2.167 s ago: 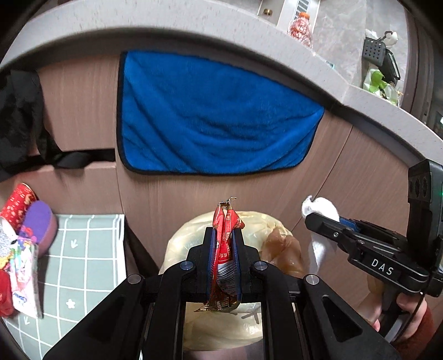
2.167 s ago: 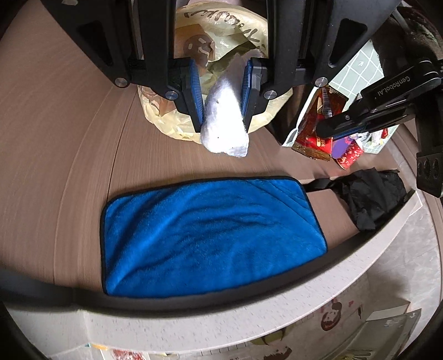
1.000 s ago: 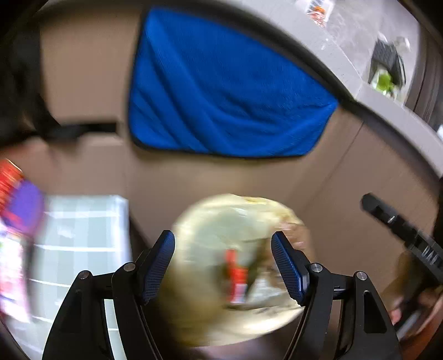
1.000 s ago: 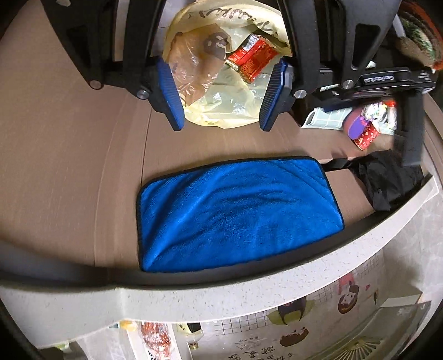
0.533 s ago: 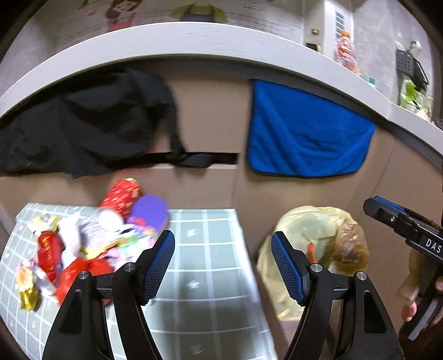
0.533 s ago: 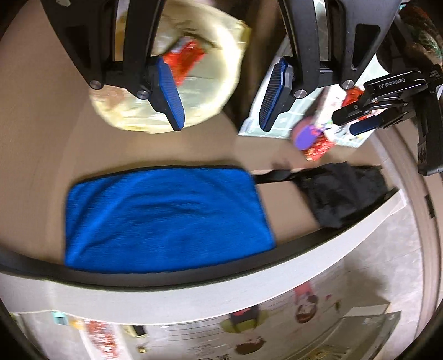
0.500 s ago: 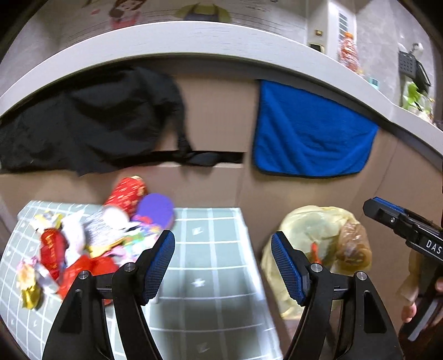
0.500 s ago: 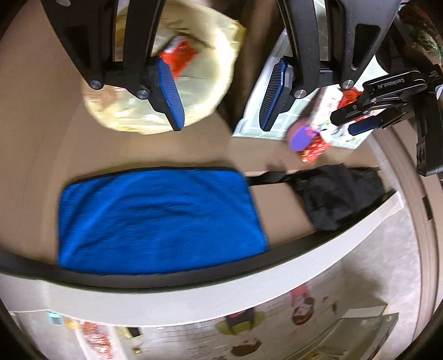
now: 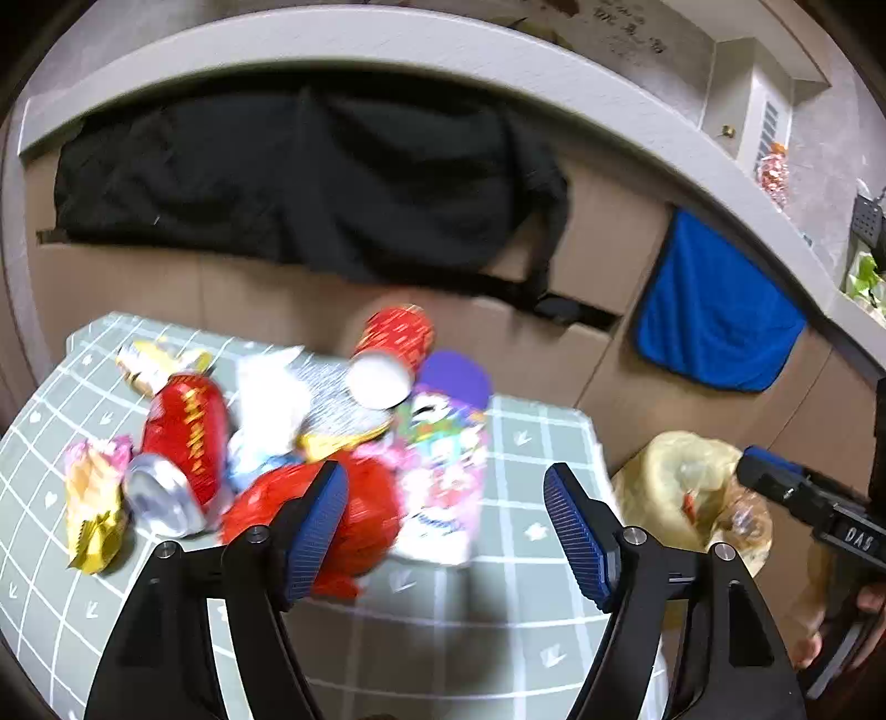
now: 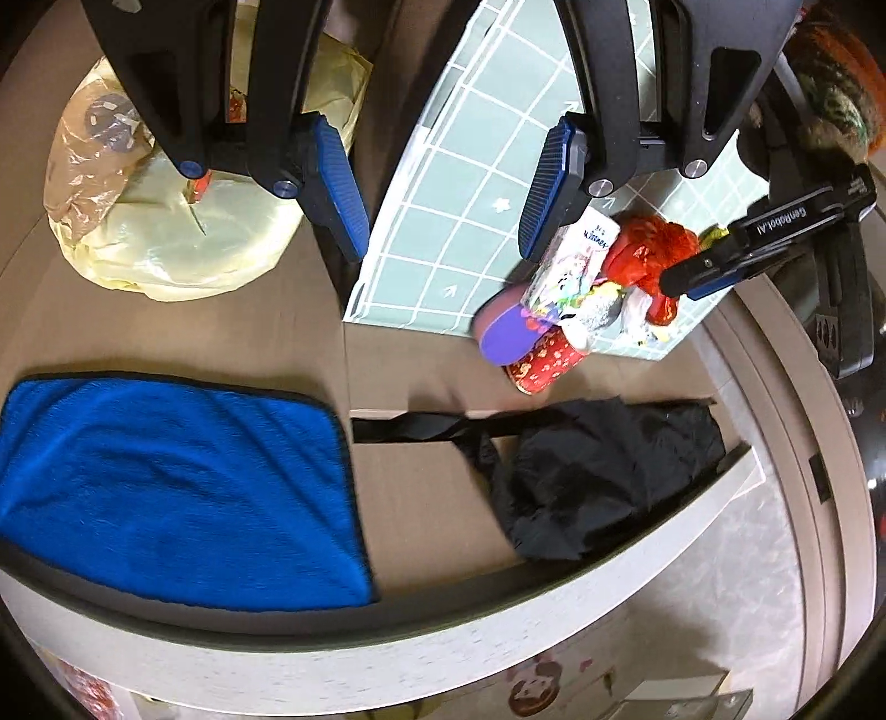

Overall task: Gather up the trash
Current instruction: 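Grasp the red plastic bag with the left tool while the right tool grasps the pink tissue pack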

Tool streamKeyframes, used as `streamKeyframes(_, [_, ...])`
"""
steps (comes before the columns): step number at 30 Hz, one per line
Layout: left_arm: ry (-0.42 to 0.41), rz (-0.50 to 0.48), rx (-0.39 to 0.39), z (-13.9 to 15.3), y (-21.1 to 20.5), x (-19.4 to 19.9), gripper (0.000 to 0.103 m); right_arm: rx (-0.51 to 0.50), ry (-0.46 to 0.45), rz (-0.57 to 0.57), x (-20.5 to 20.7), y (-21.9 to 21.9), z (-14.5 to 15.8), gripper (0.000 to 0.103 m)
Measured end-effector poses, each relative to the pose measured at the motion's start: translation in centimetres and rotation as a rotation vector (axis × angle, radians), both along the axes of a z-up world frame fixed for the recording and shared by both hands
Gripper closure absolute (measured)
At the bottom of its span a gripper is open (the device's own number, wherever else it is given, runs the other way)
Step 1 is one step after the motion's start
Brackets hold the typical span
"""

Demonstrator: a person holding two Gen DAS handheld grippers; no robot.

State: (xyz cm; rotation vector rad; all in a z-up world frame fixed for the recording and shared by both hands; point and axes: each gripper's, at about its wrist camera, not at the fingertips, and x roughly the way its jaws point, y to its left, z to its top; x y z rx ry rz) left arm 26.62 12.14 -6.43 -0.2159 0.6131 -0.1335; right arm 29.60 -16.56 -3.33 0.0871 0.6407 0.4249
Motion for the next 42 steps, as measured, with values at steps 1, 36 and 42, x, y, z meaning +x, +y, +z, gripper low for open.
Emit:
streamKeyframes(1, [0.011,0.011,0.003,-0.5,0.7,0.0,0.029,-0.007,0.001,0.002,0.0,0.3,-0.1,0.049])
streamKeyframes(36, [0.081,0.214,-0.142,-1.7,12.8,-8.4,0.063,-0.038,0.187,0.093,6.7,17.1,-6.5,0.049])
streamKeyframes(42, [0.082,0.225,-0.15,-2.4,13.1,-8.4,0.063,-0.128,0.175,-0.005,8.5,19.0,-7.8,0.049])
